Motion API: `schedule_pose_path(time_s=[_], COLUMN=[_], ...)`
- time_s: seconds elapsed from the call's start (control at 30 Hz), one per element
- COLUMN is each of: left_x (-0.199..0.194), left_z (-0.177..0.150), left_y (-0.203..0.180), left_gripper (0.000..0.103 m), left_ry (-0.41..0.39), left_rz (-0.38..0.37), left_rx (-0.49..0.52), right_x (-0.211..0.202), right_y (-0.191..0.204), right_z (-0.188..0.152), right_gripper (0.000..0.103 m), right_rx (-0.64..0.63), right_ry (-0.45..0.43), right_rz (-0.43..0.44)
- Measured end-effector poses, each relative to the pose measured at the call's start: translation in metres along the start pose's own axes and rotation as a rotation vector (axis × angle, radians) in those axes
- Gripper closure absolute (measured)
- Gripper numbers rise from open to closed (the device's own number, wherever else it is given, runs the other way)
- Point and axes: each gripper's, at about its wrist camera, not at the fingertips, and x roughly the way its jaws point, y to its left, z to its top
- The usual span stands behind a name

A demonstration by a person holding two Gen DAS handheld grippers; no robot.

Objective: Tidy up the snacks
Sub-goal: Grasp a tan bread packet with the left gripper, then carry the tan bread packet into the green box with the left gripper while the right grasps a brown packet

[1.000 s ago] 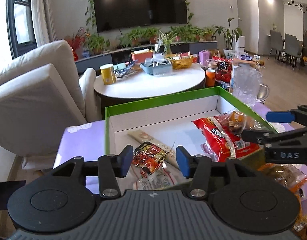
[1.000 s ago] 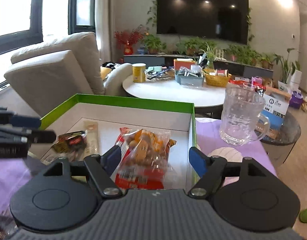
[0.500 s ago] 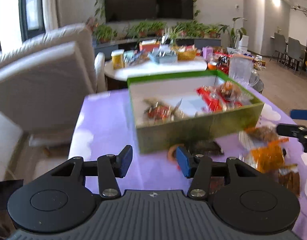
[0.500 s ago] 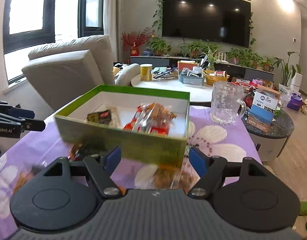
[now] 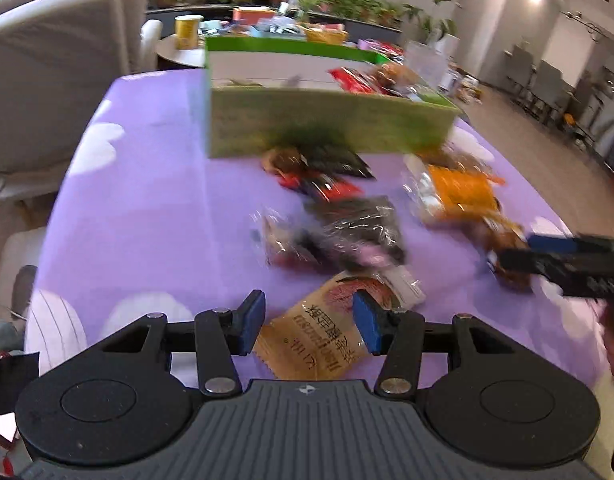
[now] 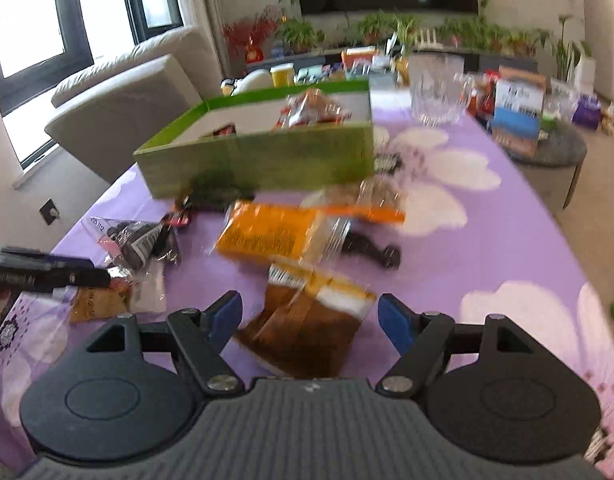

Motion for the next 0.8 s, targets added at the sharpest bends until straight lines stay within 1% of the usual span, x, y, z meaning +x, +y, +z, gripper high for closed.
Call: schedule_pose_path(time_s=[0.07,0.13,0.2,0.27,0.37,0.47,0.53,0.57,0.63,0.67,0.73,0.8], left_x=[-0.006,-0.014,-0.019,-0.023,-0.024,-0.018,-0.011,-0.007,-0.005,-0.003,-0.002,-0.003], left_z=[-0.009,-0.016,-0.022,-0.025,-0.027,-0.023,-0.021,-0.021,-0.022,-0.021,-0.020,-0.020], left_y=[-0.005,-0.012,-0.019,-0.029,-0.037,-0.041,-0.043,-0.045,-0.050,-0.051,-0.049,-0.048], left_gripper=[0.057,0.057,0.057,0.057,0.055,0.053,0.051,0.050,0.048,0.048,0.049,0.060], left_ry=[0.016,0.034,0.049,0.054,0.035,0.035,0.052,0.058,0.040,0.039,0.037,0.027], left_rz=[-0.022,-0.029,-0.028,-0.012,0.024,0.027,0.025,0.040,0.062,0.063,0.056,0.063], left_rx=[0.012,0.028,0.067,0.124,0.190,0.199,0.201,0.210,0.234,0.227,0.200,0.193], right_x=[0.003,0.005,0.006,0.004,0.001,-0.001,-0.001,0.000,0.001,0.001,0.003,0.005], right_y=[0.004,0.007,0.009,0.009,0.009,0.009,0.011,0.012,0.015,0.016,0.019,0.024], right_z=[-0.003,-0.006,-0.008,-0.012,-0.017,-0.019,-0.020,-0.020,-0.021,-0.022,-0.023,-0.024], right_gripper=[0.025,0.025,0.025,0.025,0.025,0.025,0.025,0.025,0.025,0.025,0.025,0.025], right_rx=[-0.008,-0.013,-0.013,-0.013,-0.015,-0.007,-0.005,-0.008,-0.014,-0.016,-0.028,-0.062], right_ry=[0.007,0.011,0.011,0.014,0.009,0.007,0.006,0.006,0.002,0.000,-0.008,-0.009], right_rz=[-0.007,-0.015,-0.012,-0.002,-0.002,-0.005,-0.008,-0.011,-0.021,-0.026,-0.039,-0.065])
